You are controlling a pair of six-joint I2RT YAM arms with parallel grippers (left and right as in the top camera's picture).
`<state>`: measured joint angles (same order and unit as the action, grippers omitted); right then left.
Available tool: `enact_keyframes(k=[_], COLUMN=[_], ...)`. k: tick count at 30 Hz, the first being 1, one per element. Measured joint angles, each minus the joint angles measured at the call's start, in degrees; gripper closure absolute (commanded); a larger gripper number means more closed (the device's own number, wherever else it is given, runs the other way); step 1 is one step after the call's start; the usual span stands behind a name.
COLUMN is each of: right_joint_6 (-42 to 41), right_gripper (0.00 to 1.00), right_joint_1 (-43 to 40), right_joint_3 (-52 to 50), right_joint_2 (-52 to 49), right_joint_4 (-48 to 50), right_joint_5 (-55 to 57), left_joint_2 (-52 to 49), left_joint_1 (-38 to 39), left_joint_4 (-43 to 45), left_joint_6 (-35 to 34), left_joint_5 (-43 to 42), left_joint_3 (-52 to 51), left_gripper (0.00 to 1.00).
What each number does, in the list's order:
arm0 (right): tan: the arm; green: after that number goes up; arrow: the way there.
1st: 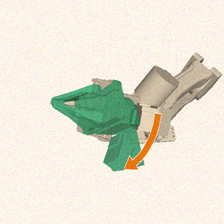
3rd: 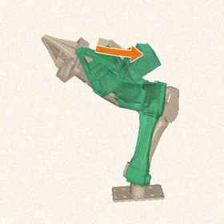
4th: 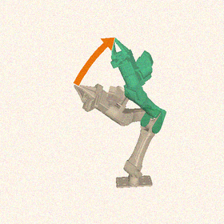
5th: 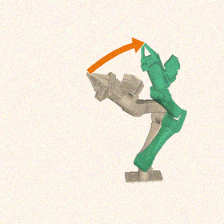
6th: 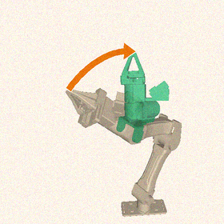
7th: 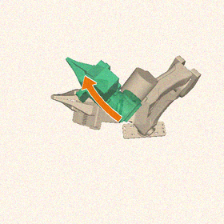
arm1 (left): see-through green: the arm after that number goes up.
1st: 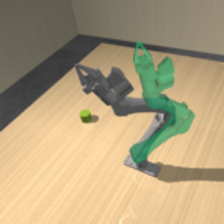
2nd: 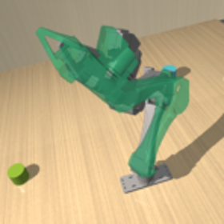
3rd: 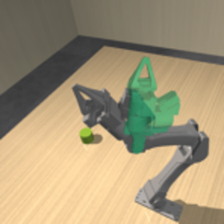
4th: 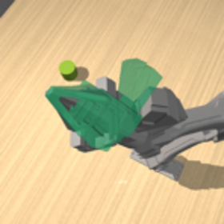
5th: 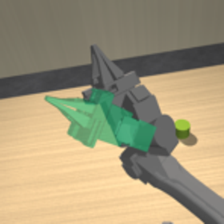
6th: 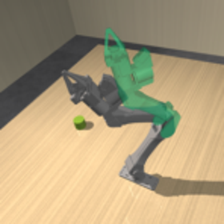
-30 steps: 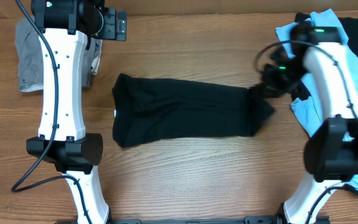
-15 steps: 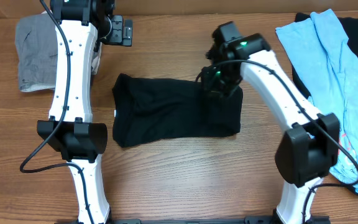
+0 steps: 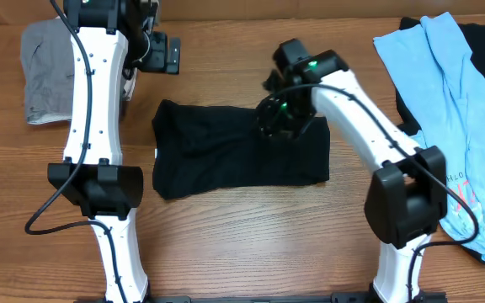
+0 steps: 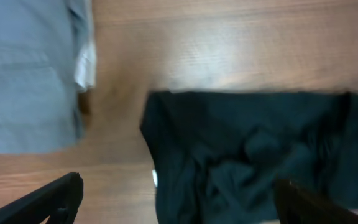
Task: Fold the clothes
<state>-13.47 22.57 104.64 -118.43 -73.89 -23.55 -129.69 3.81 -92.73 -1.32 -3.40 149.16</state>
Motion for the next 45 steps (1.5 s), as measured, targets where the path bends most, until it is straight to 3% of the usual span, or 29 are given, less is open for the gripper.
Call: enact_keyframes(k=[6, 11, 15, 22, 28, 37, 45], right_joint_6=[1.2, 3.8, 5.3, 7.0, 7.5, 7.5, 7.5], right_gripper=[0.36, 0.32, 0.28, 0.23, 0.21, 0.2, 0.17], right_joint_1=[-10.6, -19.1, -22.1, -24.3, -24.5, -24.5, -24.5], right_joint_3=[5.2, 6.0, 6.0, 6.0, 6.0, 6.0, 6.0], right_joint_2=[4.0, 5.7, 5.7, 5.7, 5.7, 5.7, 5.7], right_joint_4=[-5.8, -8.0, -8.1, -8.1, -8.0, -8.1, -8.0], right_joint_5=[3.1, 4.5, 4.9, 5.3, 6.3, 6.5, 7.8], left_joint_2=[0.0, 0.0, -0.1, -0.5, -0.5, -0.5, -0.5], left_joint_1=[-0.4, -0.4, -0.4, 0.2, 2.8, 6.4, 3.6], left_joint_4=[-1.1, 4.6, 10.0, 11.7, 15.0, 16.5, 18.1], left_joint_6=[5.3, 8.0, 9.3, 10.6, 9.6, -1.6, -4.8], left_joint_5=[-6.7, -9.3, -10.1, -10.1, -5.0, 11.9, 13.4], left_joint_3=[-5.0, -15.4, -24.3, -31.6, -35.7, -44.2, -48.3], left_gripper=[0.0, 0.0, 0.0, 0.0, 0.0, 0.0, 0.0])
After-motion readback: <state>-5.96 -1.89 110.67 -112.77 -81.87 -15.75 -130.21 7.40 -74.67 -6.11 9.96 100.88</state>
